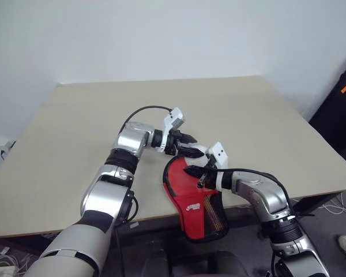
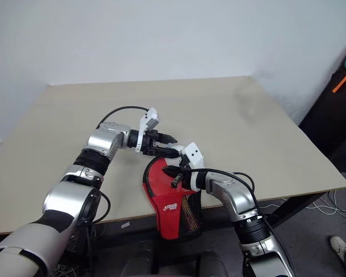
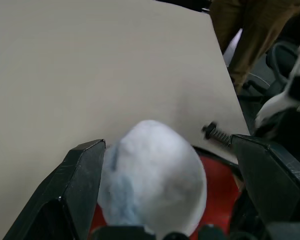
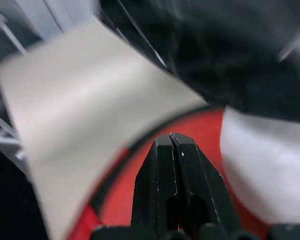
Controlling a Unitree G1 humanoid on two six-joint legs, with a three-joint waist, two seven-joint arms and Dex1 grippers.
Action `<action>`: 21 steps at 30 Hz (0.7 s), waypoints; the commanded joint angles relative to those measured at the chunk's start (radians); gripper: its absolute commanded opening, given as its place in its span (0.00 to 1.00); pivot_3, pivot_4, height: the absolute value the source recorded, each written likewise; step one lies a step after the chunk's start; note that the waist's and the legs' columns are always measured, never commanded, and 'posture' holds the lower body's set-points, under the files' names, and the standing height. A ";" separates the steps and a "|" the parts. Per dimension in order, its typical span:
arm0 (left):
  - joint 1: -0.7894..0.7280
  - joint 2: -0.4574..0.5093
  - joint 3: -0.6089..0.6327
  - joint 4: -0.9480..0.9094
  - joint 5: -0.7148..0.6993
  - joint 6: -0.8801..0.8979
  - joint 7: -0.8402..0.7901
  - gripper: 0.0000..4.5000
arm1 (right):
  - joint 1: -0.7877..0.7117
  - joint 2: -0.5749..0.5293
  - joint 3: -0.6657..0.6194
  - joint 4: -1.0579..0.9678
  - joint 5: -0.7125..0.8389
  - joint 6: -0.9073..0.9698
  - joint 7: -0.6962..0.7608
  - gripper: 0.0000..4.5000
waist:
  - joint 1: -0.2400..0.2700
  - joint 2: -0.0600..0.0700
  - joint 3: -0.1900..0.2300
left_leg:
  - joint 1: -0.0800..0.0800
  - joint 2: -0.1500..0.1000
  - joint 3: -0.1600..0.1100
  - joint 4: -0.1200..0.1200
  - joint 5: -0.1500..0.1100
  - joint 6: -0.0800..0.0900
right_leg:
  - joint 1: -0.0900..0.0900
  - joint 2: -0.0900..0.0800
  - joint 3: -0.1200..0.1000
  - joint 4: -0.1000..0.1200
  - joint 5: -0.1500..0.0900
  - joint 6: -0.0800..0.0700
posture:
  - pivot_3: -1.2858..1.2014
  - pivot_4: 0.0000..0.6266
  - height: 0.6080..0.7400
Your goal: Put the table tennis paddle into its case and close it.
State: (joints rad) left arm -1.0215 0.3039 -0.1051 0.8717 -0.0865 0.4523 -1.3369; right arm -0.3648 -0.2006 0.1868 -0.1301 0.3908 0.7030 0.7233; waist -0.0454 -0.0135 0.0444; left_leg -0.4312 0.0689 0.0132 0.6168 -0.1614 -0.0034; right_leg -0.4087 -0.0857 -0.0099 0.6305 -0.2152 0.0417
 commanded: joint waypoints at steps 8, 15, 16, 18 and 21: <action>0.116 0.187 -0.008 -0.220 -0.021 0.002 -0.040 1.00 | -0.075 0.017 -0.162 -0.052 0.145 0.012 -0.064 0.20 | -0.003 0.001 0.000 | 0.000 0.000 0.000 -0.001 0.000 0.000 | -0.001 0.000 0.000 0.000 0.000 0.000 | 0.52 0.00 1.00; 0.430 0.321 -0.129 -0.754 -0.055 0.066 -0.128 1.00 | -0.100 -0.012 -0.145 0.032 0.074 -0.015 -0.116 0.50 | 0.002 0.001 0.000 | 0.000 0.001 0.002 -0.002 -0.002 -0.004 | 0.000 0.000 0.000 0.000 -0.001 -0.001 | 0.52 0.00 1.00; 0.446 0.301 -0.132 -0.780 -0.070 0.096 -0.102 1.00 | -0.107 -0.009 -0.145 0.059 0.060 -0.022 -0.131 0.50 | 0.002 0.001 0.000 | 0.000 0.001 0.002 -0.001 -0.003 -0.004 | 0.000 0.000 0.000 0.000 -0.001 -0.003 | 0.52 0.00 1.00; 0.459 0.263 -0.135 -0.812 -0.097 0.144 -0.060 1.00 | -0.117 -0.003 -0.144 0.095 0.041 -0.031 -0.152 0.50 | 0.003 0.001 0.000 | 0.000 0.001 0.002 0.001 -0.003 -0.004 | 0.001 0.000 0.000 0.000 -0.001 -0.003 | 0.52 0.00 1.00; 0.453 0.200 -0.170 -0.806 -0.079 0.138 0.007 1.00 | -0.135 0.005 -0.149 0.133 0.026 -0.037 -0.176 0.50 | 0.000 0.001 0.000 | 0.000 0.001 0.001 0.002 -0.003 -0.004 | 0.001 0.000 0.000 0.000 -0.001 -0.003 | 0.52 0.00 1.00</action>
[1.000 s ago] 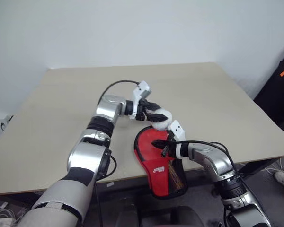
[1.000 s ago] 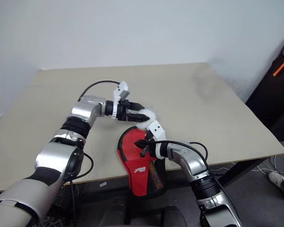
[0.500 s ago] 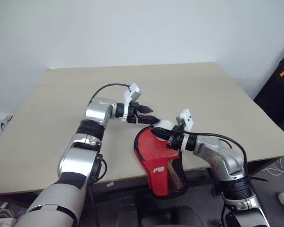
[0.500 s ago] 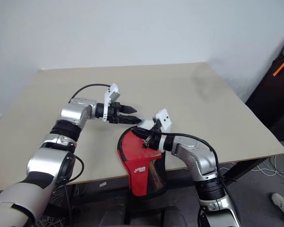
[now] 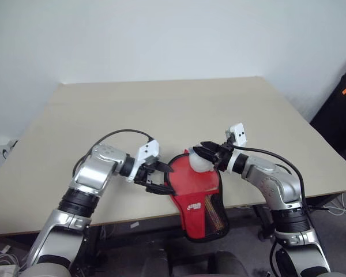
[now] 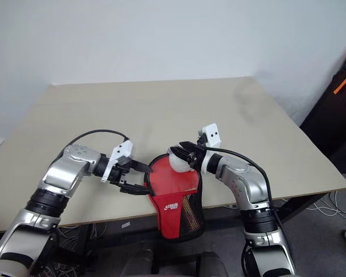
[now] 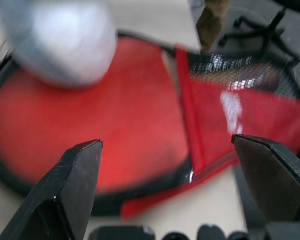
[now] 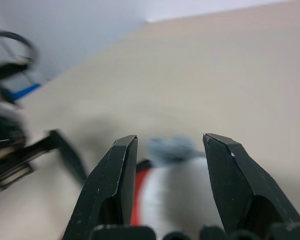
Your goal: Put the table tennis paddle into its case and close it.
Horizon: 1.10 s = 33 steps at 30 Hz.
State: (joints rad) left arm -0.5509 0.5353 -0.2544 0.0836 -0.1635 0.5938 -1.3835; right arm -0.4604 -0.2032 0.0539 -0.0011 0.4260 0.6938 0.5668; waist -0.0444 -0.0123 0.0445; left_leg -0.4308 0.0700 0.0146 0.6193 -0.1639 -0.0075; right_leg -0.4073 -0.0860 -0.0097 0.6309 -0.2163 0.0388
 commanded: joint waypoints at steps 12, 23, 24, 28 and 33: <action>-0.006 -0.087 -0.127 0.061 0.041 -0.061 0.137 1.00 | -0.075 0.004 -0.077 0.019 0.082 0.101 -0.024 0.95 | -0.001 0.001 0.000 | 0.000 0.000 0.000 0.000 0.002 0.004 | -0.001 0.001 0.001 0.002 0.000 0.001 | 0.52 0.00 1.00; -0.044 -0.112 -0.104 0.164 0.046 -0.110 0.222 1.00 | -0.092 -0.015 0.012 0.183 -0.022 0.172 -0.057 0.99 | -0.001 0.002 0.000 | 0.000 0.000 0.000 0.001 0.002 0.004 | -0.001 0.001 0.001 0.002 0.000 0.001 | 0.52 0.00 1.00; -0.047 -0.113 -0.104 0.174 0.048 -0.115 0.229 1.00 | -0.093 -0.012 0.013 0.188 -0.020 0.176 -0.056 0.99 | 0.000 0.002 0.000 | 0.000 0.000 0.000 0.001 0.002 0.004 | 0.000 0.001 0.001 0.002 0.000 0.001 | 0.52 0.00 1.00; -0.051 -0.114 -0.107 0.198 0.051 -0.123 0.248 1.00 | -0.094 -0.001 0.008 0.183 -0.009 0.187 -0.056 0.86 | -0.001 0.002 -0.001 | 0.000 0.000 0.000 0.001 0.002 0.004 | 0.000 0.001 0.000 0.002 0.000 0.001 | 0.52 0.00 1.00; -0.067 -0.116 -0.103 0.246 0.068 -0.137 0.291 1.00 | -0.087 -0.013 0.007 0.154 -0.005 0.210 -0.050 0.49 | 0.000 0.002 -0.001 | 0.000 0.000 0.000 0.001 0.002 0.004 | 0.000 0.001 0.000 0.002 0.000 0.001 | 0.52 0.00 1.00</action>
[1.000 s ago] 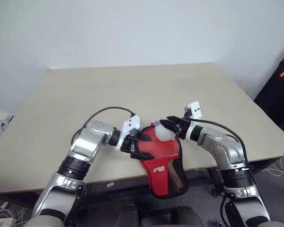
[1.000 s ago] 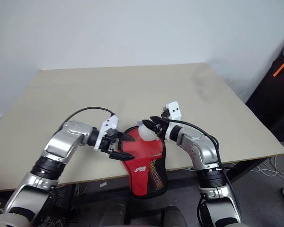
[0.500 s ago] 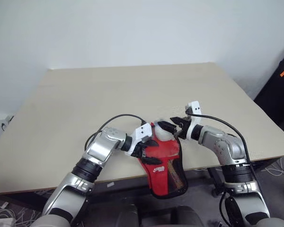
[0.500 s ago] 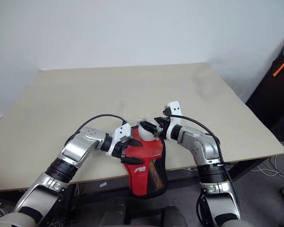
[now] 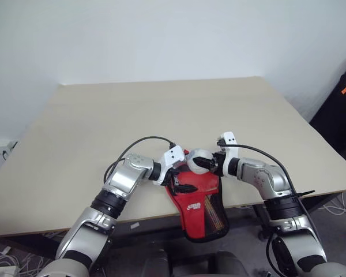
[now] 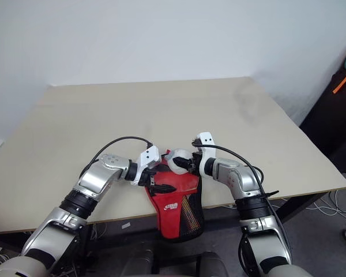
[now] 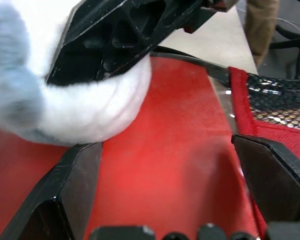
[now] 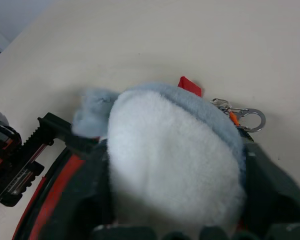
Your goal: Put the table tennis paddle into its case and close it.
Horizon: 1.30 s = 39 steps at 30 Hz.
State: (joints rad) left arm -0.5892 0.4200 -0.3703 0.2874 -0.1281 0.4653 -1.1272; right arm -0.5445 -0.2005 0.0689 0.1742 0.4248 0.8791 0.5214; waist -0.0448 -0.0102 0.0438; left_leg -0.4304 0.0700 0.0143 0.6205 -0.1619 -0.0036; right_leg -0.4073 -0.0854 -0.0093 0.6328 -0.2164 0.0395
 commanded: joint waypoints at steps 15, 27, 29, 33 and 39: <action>-0.081 -0.061 -0.043 0.226 0.141 -0.115 0.115 1.00 | 0.037 -0.259 0.022 -0.301 0.074 0.234 0.134 0.13 | 0.013 0.002 -0.001 | 0.000 -0.001 0.000 0.001 -0.003 -0.002 | 0.000 -0.001 0.000 -0.001 -0.001 0.001 | 0.52 0.00 1.00; -0.050 -0.062 -0.074 0.190 0.143 -0.110 0.044 1.00 | -0.013 -0.367 0.013 -0.173 -0.010 0.262 0.048 0.13 | 0.027 0.002 -0.001 | 0.000 -0.001 0.000 0.005 -0.005 -0.001 | 0.001 -0.001 0.000 -0.003 -0.001 0.000 | 0.52 0.00 1.00; -0.035 -0.046 -0.097 0.154 0.149 -0.142 -0.001 1.00 | -0.037 -0.342 -0.019 -0.140 -0.006 0.257 0.023 0.13 | 0.027 0.003 -0.001 | 0.000 -0.001 0.001 0.006 -0.005 -0.001 | 0.002 -0.001 0.000 -0.002 -0.001 0.000 | 0.52 0.00 1.00; -0.037 -0.031 -0.166 0.167 0.230 -0.228 -0.013 1.00 | -0.057 -0.319 -0.052 -0.123 0.003 0.263 0.005 0.13 | 0.032 0.003 -0.002 | 0.000 -0.001 0.000 0.006 -0.006 0.000 | 0.002 -0.001 0.000 -0.003 -0.001 0.001 | 0.52 0.00 1.00; -0.058 -0.051 -0.207 0.226 0.280 -0.237 -0.036 1.00 | -0.045 -0.338 -0.067 -0.169 0.018 0.290 0.021 0.13 | 0.033 0.009 -0.007 | 0.000 -0.001 0.001 0.007 -0.006 0.000 | 0.003 -0.001 0.000 -0.004 -0.001 0.001 | 0.52 0.00 1.00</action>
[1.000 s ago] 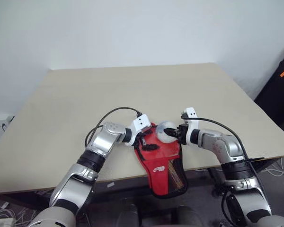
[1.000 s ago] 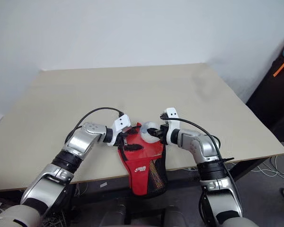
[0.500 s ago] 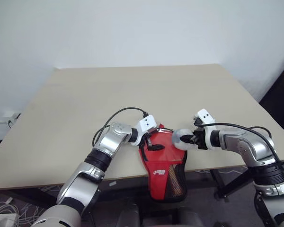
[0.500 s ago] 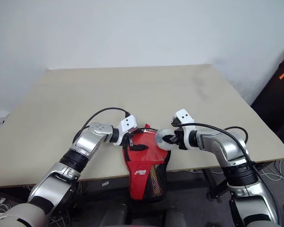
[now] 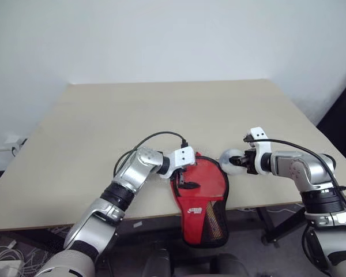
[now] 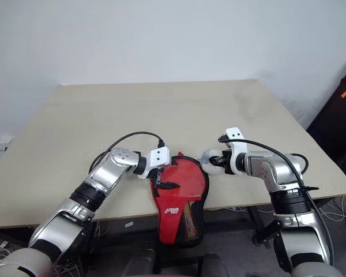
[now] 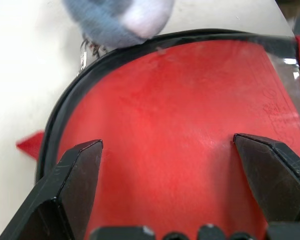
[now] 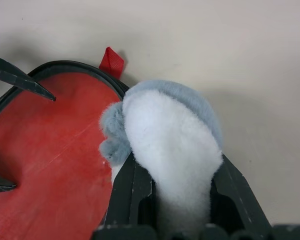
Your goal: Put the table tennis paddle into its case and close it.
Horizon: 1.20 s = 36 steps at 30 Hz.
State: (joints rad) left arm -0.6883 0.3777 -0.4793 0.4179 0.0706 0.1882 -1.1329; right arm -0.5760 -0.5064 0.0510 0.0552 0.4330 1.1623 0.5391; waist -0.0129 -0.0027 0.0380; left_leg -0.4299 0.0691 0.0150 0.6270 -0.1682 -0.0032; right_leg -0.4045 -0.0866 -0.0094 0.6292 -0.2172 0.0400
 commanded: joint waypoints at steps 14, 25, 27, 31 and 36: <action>0.040 -0.038 -0.086 0.112 0.046 0.154 -0.102 1.00 | 0.077 -0.321 -0.001 -0.264 0.057 0.066 0.170 0.13 | 0.023 0.007 -0.005 | 0.000 -0.001 0.000 0.002 -0.003 0.001 | 0.002 -0.001 0.000 -0.004 -0.001 0.001 | 0.52 0.00 1.00; 0.050 -0.052 -0.070 0.103 0.042 0.176 -0.093 1.00 | 0.532 -0.645 0.055 -0.594 0.008 -0.346 0.473 0.13 | 0.019 0.007 -0.006 | 0.003 -0.002 -0.001 0.016 -0.021 0.004 | 0.013 -0.002 0.000 -0.007 -0.008 0.011 | 0.52 0.00 1.00; 0.054 -0.054 -0.066 0.100 0.041 0.183 -0.090 1.00 | 0.596 -0.664 0.077 -0.614 -0.025 -0.400 0.482 0.13 | 0.019 0.005 -0.007 | 0.003 -0.003 0.000 0.018 -0.022 0.005 | 0.014 -0.004 0.000 -0.007 -0.008 0.011 | 0.52 0.00 1.00; 0.060 -0.056 -0.059 0.094 0.041 0.191 -0.087 1.00 | 0.711 -0.679 0.068 -0.684 -0.019 -0.463 0.514 0.13 | 0.021 0.004 -0.008 | 0.003 -0.003 -0.001 0.018 -0.023 0.005 | 0.014 -0.005 -0.001 -0.008 -0.009 0.012 | 0.52 0.00 1.00; 0.065 -0.061 -0.051 0.093 0.039 0.198 -0.083 1.00 | 0.860 -0.763 0.112 -0.710 -0.135 -0.574 0.525 0.13 | 0.029 0.004 -0.010 | 0.003 -0.007 0.000 0.018 -0.025 0.007 | 0.015 -0.009 -0.001 -0.008 -0.011 0.016 | 0.52 0.00 1.00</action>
State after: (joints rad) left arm -0.6808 0.2975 -0.4592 0.4415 0.0576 0.3410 -1.2103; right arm 0.2271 -1.2264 0.1223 -0.6461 0.3266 0.5956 1.0119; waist 0.0163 0.0010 0.0276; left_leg -0.4269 0.0608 0.0151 0.6448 -0.1939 0.0051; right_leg -0.3895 -0.0971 -0.0103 0.6215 -0.2294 0.0571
